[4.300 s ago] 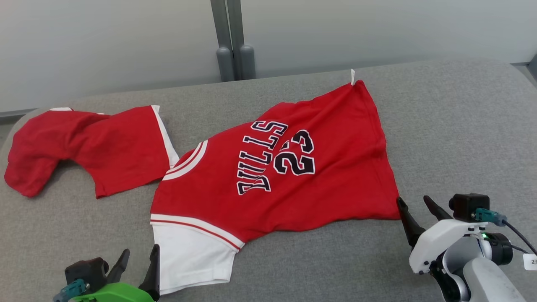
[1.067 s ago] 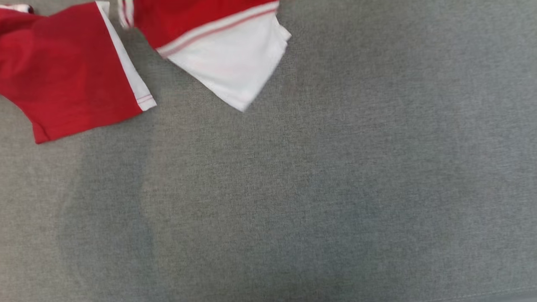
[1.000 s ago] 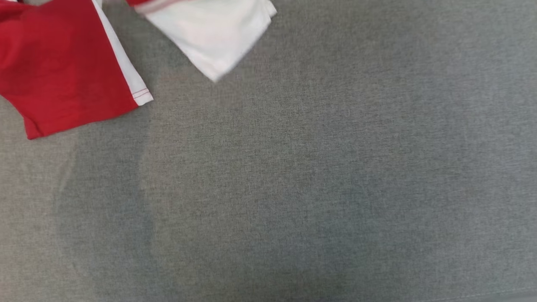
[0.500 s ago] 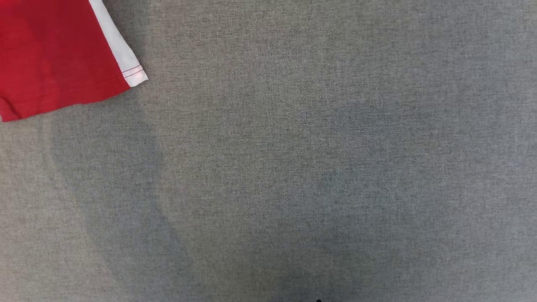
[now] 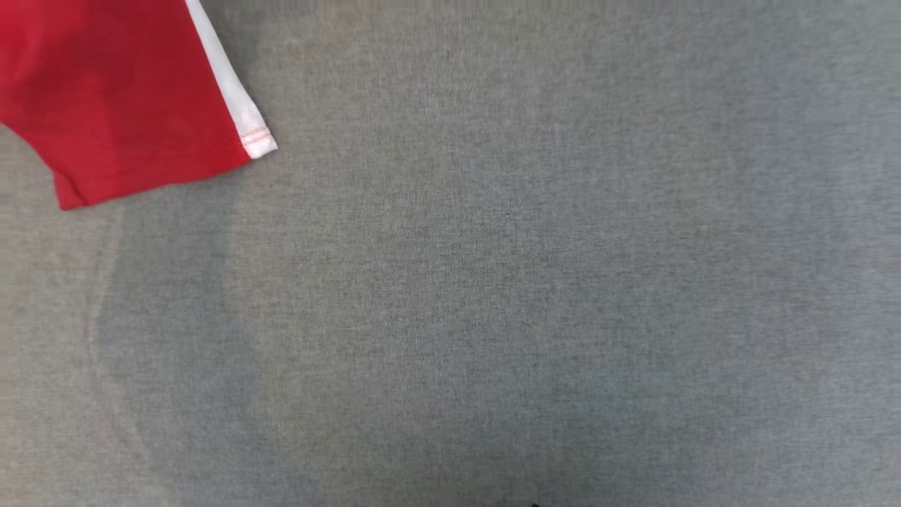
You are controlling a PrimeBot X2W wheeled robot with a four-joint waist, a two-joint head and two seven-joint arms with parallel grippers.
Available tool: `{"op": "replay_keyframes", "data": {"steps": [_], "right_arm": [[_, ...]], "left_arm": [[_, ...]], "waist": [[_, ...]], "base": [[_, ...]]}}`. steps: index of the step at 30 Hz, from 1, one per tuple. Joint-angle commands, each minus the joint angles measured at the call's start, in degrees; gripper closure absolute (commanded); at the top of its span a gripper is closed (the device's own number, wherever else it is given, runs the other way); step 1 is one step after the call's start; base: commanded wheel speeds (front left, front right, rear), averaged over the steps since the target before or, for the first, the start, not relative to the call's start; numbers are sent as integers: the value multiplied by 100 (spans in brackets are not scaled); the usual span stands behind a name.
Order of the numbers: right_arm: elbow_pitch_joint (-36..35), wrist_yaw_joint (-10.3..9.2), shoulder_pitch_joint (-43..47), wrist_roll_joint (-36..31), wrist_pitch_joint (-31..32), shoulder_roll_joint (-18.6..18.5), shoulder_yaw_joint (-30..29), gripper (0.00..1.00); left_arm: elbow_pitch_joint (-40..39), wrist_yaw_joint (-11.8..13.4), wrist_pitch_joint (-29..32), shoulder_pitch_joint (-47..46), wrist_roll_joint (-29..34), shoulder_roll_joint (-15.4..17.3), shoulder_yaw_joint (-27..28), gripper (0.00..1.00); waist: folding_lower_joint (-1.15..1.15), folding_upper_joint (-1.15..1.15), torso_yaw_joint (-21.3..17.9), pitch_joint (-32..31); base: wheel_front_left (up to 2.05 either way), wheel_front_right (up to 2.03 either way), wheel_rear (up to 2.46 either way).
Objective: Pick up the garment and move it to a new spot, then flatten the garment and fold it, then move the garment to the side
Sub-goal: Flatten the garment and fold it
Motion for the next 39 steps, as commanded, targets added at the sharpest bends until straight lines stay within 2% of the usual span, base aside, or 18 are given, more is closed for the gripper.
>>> {"op": "replay_keyframes", "data": {"steps": [1,6,13,17,21,30,34,39], "right_arm": [[-104,3,232,192,36,-64,79,100],[-541,3,1136,841,371,-225,605,100],[-1121,3,2161,1487,627,-499,1225,100],[-1433,3,2713,1765,696,-767,1482,100],[-1748,3,3189,1974,785,-1060,1695,100],[-2582,3,4065,2205,822,-1775,1996,100],[-2856,3,4467,2283,847,-2105,2064,100],[-3372,3,4992,2464,899,-2493,2088,100]], "left_arm": [[-100,6,183,301,-178,125,-126,100],[-673,6,910,1292,-891,588,-579,100],[-1867,73,1397,2796,-1626,1306,-848,100],[-2746,408,1647,3707,-2079,1723,-880,100],[-3720,851,1818,4560,-2462,2170,-914,100],[-5862,1800,1870,6382,-3335,3444,-958,100],[-6571,2024,1686,7058,-3689,3905,-1004,100],[-7131,2204,1493,7623,-3892,4199,-1135,100]], "waist": [[-1,0,-77,-610],[-1,0,-209,-1344],[-1,0,-379,-2118],[-1,0,-440,-2449],[-1,0,-511,-2689],[-1,0,-650,-3029],[-1,0,-631,-3030],[-1,0,-557,-2999]], "base": [[0,0,0],[0,0,0],[0,0,0],[0,0,0],[0,0,0],[0,0,0],[0,0,0],[0,0,0]]}}
